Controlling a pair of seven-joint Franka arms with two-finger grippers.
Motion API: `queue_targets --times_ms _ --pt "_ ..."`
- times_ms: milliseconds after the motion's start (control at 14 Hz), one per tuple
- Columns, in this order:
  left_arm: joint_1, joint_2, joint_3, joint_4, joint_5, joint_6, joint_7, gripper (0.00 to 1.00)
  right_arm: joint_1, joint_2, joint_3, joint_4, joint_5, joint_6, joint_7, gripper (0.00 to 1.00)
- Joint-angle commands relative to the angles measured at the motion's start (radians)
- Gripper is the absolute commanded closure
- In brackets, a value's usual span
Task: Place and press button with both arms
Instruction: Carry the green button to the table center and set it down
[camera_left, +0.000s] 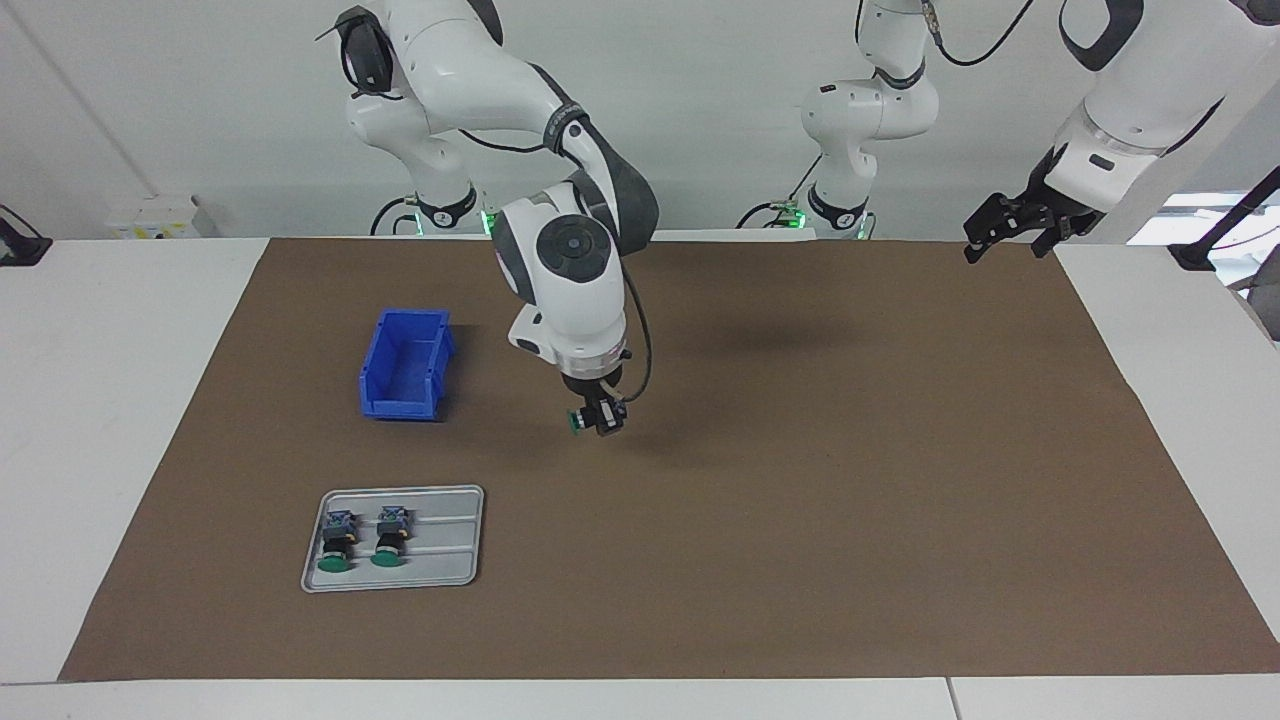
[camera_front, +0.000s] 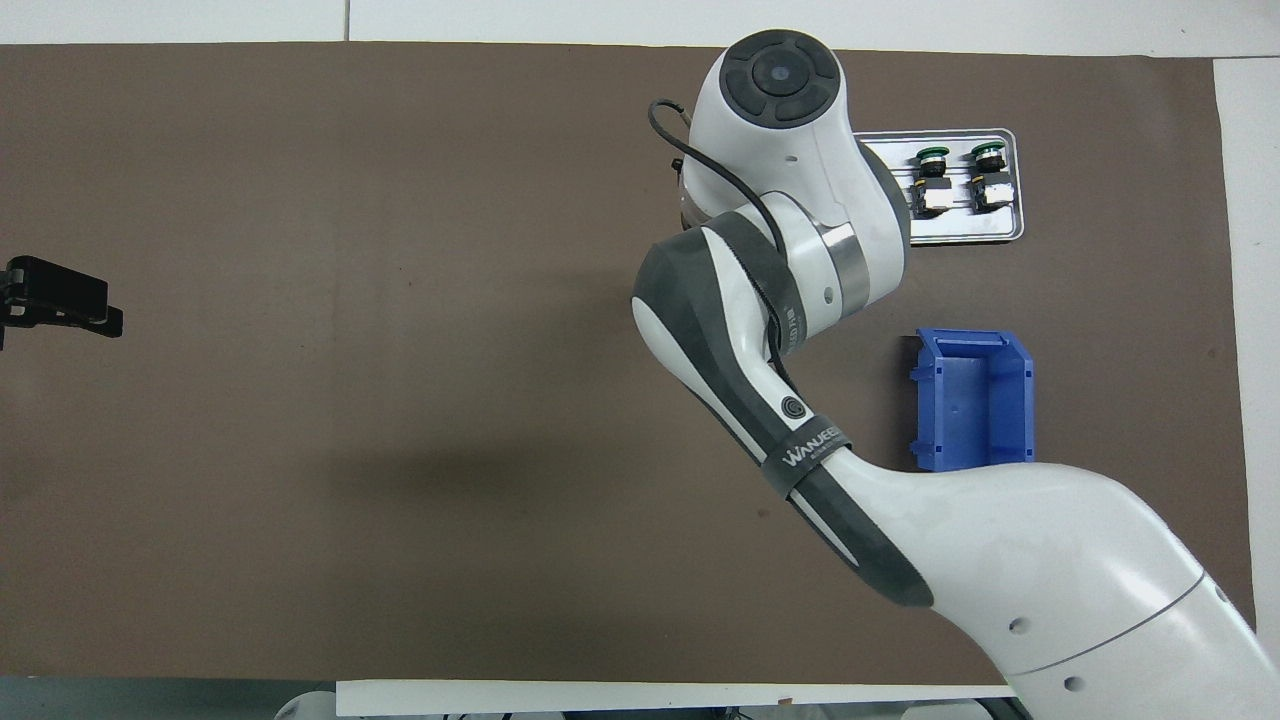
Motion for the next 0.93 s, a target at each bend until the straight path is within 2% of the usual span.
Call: queue_targets --times_ms 0,143,428,855 --pt "0.013 -0.021 -0.003 -0.024 -0.012 0.007 0.007 0.00 0.036 -0.003 -0.014 -0.027 0.042 0.068 0.110 0.90" --pt "0.013 -0.021 -0.003 -0.024 -0.012 0.007 0.007 0.00 0.083 0.020 -0.031 -0.062 0.042 0.123 0.140 0.90" --pt "0.013 -0.021 -0.003 -0.024 -0.012 0.007 0.007 0.00 0.088 0.022 -0.029 -0.151 0.071 0.205 0.158 0.90" --pt "0.013 -0.021 -0.003 -0.024 -0.012 0.007 0.007 0.00 0.111 0.013 -0.023 -0.194 0.117 0.209 0.164 0.89"
